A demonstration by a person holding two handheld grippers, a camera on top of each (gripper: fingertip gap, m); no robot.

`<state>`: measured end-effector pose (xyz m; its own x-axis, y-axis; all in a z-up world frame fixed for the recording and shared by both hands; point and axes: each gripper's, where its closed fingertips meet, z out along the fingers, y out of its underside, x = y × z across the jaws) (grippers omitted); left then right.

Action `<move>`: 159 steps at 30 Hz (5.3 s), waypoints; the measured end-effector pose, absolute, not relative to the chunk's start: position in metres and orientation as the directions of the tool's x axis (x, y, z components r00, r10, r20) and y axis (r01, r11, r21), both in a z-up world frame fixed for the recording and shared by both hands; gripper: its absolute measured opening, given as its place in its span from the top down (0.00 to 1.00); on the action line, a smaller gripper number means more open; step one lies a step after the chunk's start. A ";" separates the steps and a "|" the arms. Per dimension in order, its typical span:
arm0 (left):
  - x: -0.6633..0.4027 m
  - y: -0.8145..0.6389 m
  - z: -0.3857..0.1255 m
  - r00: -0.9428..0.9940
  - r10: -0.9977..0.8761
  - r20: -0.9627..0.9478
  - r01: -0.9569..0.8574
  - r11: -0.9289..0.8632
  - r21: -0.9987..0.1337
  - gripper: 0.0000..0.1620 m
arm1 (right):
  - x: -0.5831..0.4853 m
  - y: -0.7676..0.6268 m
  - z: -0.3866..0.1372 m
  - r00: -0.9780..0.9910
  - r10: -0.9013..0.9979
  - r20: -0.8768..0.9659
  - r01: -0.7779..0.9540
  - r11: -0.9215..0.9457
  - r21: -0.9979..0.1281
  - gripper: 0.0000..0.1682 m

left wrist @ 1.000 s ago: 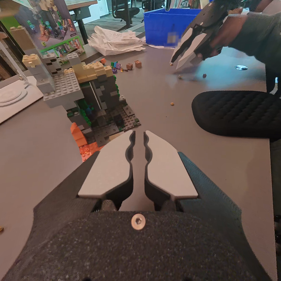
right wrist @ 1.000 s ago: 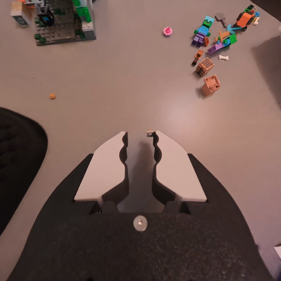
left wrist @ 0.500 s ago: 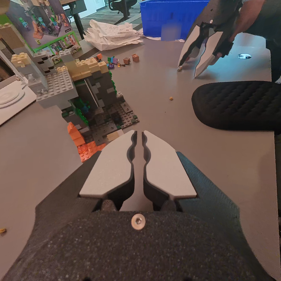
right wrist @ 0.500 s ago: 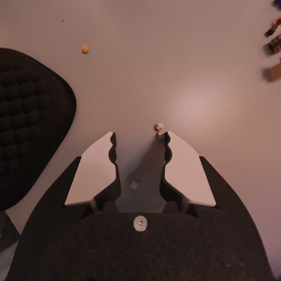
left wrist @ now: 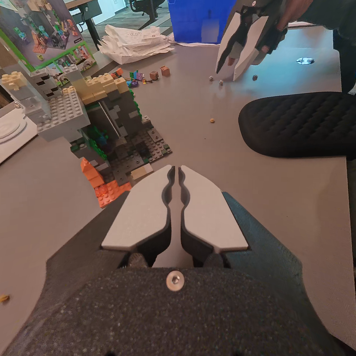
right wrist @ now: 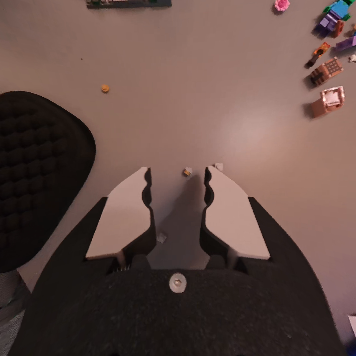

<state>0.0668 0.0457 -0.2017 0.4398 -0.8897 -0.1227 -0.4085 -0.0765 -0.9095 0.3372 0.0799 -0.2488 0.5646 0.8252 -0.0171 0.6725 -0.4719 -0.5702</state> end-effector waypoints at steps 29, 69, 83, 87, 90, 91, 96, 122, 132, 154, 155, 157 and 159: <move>0.068 0.042 -0.203 0.423 -0.890 -0.169 -0.429 -0.033 -0.903 0.99 | 0.222 0.061 -0.255 0.325 0.945 0.037 0.750 -0.234 -0.619 0.89; 0.090 0.006 -0.152 0.347 -0.797 -0.495 -0.338 0.387 -0.858 0.88 | 0.132 0.022 -0.188 0.102 0.937 -0.335 0.386 -0.348 -0.854 0.96; 0.088 -0.007 -0.133 0.368 -0.615 -0.697 -0.402 0.571 -0.716 0.96 | 0.075 -0.014 -0.131 -0.240 0.763 -0.600 0.164 -0.578 -0.800 0.96; 0.061 0.003 -0.127 0.408 -0.588 -0.698 -0.448 0.537 -0.715 0.96 | 0.085 -0.003 -0.129 -0.203 0.770 -0.605 0.123 -0.592 -0.796 0.93; -0.003 0.036 -0.114 0.502 -0.523 -0.689 -0.571 0.398 -0.718 0.96 | 0.104 0.011 -0.136 -0.093 0.819 -0.566 0.105 -0.557 -0.824 0.91; -0.031 0.049 -0.111 0.538 -0.508 -0.672 -0.611 0.314 -0.726 0.96 | 0.111 0.015 -0.141 -0.042 0.843 -0.537 0.111 -0.530 -0.841 0.90; -0.180 0.097 -0.120 0.645 -0.438 -0.626 -0.742 -0.165 -0.650 0.96 | 0.139 0.024 -0.158 0.140 0.921 -0.363 0.172 -0.383 -0.907 0.88; -0.221 0.116 -0.151 0.705 -0.520 -0.482 -0.699 -0.394 -0.597 0.82 | 0.169 0.023 -0.194 0.303 0.911 -0.279 0.251 -0.359 -0.899 0.85; -0.110 0.108 -0.195 0.598 -0.694 -0.402 -0.723 -0.251 -0.643 0.90 | 0.161 0.026 -0.201 0.317 0.921 -0.226 0.305 -0.325 -0.895 0.86; -0.118 0.166 -0.266 0.579 -0.785 -0.221 -0.814 -0.571 -0.104 0.89 | 0.161 0.021 -0.201 0.279 0.924 -0.261 0.288 -0.340 -0.895 0.87; -0.118 0.164 -0.267 0.599 -0.780 -0.184 -0.800 -0.591 -0.101 0.91 | 0.161 0.021 -0.201 0.275 0.923 -0.269 0.284 -0.345 -0.895 0.87; -0.114 0.159 -0.269 0.625 -0.774 -0.102 -0.780 -0.617 -0.105 0.98 | 0.162 0.022 -0.201 0.271 0.921 -0.280 0.278 -0.354 -0.893 0.87; -0.114 0.159 -0.269 0.642 -0.763 -0.076 -0.766 -0.633 -0.109 1.00 | 0.162 0.022 -0.200 0.270 0.920 -0.285 0.275 -0.357 -0.893 0.88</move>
